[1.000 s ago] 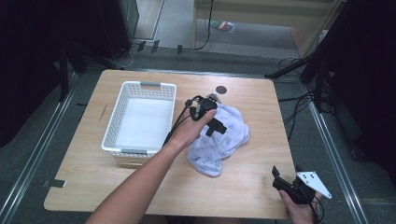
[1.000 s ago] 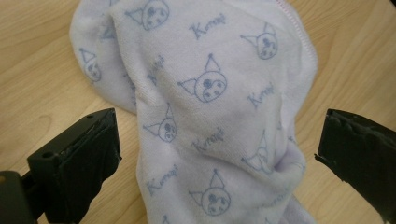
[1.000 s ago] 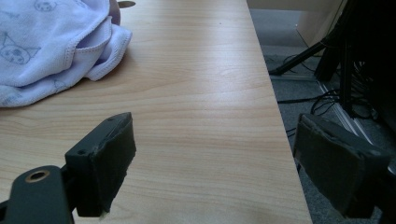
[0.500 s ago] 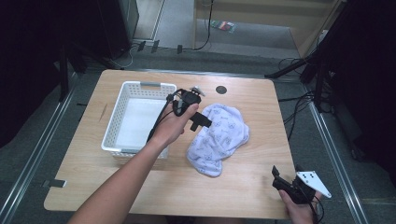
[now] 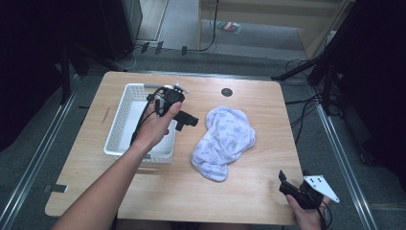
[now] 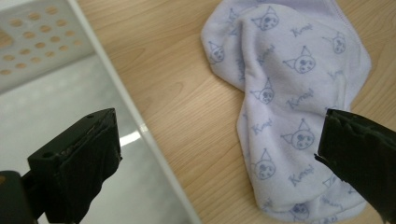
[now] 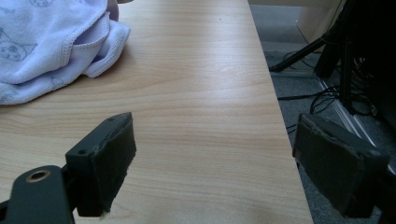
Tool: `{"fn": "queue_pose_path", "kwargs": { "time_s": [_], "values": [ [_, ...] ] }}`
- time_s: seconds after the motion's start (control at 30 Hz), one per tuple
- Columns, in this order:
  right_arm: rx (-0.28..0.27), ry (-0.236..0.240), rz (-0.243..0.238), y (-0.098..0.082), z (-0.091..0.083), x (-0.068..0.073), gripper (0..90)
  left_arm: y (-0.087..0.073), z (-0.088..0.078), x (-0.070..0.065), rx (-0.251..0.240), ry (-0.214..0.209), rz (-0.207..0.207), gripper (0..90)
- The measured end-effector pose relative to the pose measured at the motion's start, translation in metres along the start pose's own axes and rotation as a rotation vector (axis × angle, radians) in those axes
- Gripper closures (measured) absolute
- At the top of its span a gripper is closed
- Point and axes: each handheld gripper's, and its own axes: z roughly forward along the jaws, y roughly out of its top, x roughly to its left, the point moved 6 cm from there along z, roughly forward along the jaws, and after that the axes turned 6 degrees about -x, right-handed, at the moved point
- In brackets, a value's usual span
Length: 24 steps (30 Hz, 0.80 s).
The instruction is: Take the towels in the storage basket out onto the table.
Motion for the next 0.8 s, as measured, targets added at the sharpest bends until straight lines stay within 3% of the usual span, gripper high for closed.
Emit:
{"fn": "queue_pose_path", "kwargs": {
  "time_s": [0.43,0.8],
  "values": [
    [0.002,-0.001,-0.002,0.000,0.000,0.000,13.7,-0.021,-0.029,0.041,-0.033,0.067,-0.022,0.0],
    [0.005,0.000,-0.006,0.000,0.001,0.000,13.7,-0.046,-0.058,0.062,-0.091,0.066,-0.073,0.1]
  ]
}}
